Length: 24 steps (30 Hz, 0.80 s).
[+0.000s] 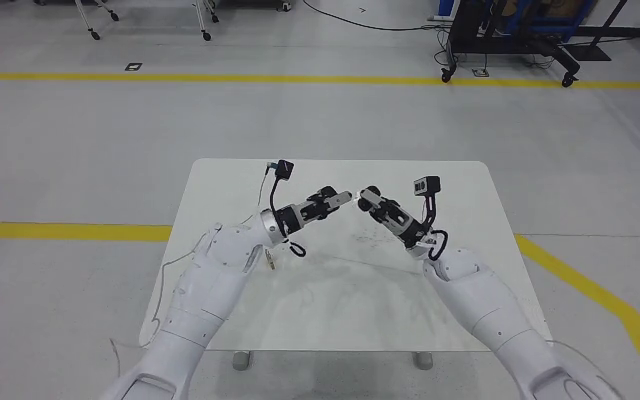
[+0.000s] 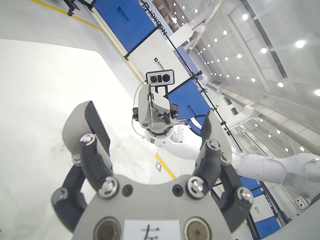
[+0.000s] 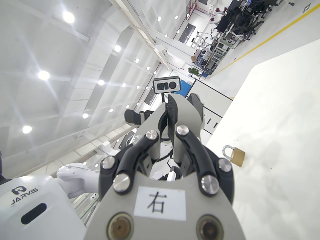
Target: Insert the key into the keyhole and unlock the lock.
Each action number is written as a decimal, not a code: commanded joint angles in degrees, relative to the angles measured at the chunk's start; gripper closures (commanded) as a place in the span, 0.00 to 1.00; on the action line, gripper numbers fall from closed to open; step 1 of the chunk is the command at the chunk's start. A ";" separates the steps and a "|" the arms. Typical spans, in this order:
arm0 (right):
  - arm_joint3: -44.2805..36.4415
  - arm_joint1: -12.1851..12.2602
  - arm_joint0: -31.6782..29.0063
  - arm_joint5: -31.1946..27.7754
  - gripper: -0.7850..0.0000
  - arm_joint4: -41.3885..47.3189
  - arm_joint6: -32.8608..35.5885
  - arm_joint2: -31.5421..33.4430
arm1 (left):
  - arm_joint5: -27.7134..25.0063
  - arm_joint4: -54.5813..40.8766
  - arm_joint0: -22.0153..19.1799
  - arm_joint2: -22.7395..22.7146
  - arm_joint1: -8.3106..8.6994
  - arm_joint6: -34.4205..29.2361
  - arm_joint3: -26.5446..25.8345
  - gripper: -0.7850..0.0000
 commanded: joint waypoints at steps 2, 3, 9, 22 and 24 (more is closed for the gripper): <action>0.83 -0.37 0.55 -1.77 1.00 -2.66 -1.36 0.05 | -0.03 0.09 -0.37 0.90 -0.13 0.14 0.49 0.35; 0.95 -0.50 0.66 -2.27 1.00 -3.60 -2.07 0.07 | -0.03 0.05 -0.50 1.06 -0.14 0.19 0.65 0.39; 0.66 -1.17 0.73 -3.91 1.00 -8.92 -6.21 0.30 | -0.03 -0.19 -0.83 1.31 -0.06 0.48 1.25 0.53; 0.68 -1.87 0.32 -3.46 1.00 -14.08 -8.84 1.43 | -0.06 -1.23 -1.45 2.54 -0.02 -0.32 1.89 0.75; 0.74 -1.93 0.16 -3.46 1.00 -14.27 -8.95 1.68 | -0.02 -1.26 -1.55 2.65 0.00 -0.37 1.97 0.85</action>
